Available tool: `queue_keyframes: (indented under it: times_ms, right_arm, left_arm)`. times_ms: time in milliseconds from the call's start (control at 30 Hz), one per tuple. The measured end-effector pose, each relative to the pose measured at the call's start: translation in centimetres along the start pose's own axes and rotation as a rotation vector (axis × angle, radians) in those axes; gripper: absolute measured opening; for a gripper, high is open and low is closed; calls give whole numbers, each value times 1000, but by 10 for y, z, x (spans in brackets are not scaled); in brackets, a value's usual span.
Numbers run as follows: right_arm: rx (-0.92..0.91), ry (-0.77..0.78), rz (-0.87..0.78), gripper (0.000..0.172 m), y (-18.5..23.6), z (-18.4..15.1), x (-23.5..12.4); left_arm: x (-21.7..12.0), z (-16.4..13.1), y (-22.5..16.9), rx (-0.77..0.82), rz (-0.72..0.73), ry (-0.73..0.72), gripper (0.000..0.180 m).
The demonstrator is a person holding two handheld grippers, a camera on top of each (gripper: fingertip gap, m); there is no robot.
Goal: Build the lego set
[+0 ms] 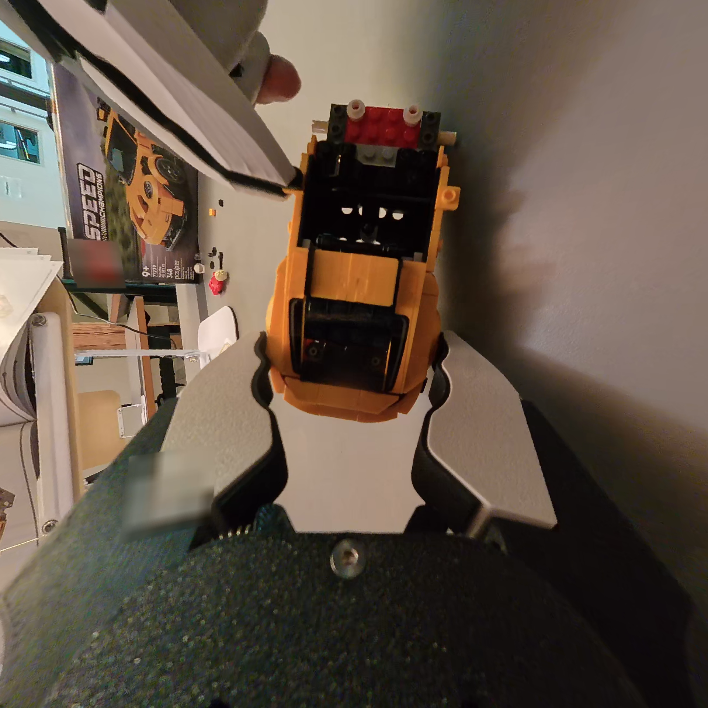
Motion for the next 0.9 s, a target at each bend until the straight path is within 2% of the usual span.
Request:
queue_keyframes:
  times_ms: [567,633,900]
  right_arm:
    - [-27,-82,0,5,0,-6,0]
    - [-44,-78,6,12,3,-6,0]
    - [-87,-33,-56,11,3,-4,1]
  left_arm:
    - [1,-1,0,-1,4,-11,82]
    - [1,-2,1,-1,7,-8,82]
    - [1,-2,1,6,13,-10,82]
Point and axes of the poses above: each gripper's, where its closed fingertips meet, x out along the fingers, z out of its top, y = z × x across the jaws, the point moved 9 cm from there along -x, back along the fingers, and after that the axes turned 9 degrees about z, right-handed, at the moved point
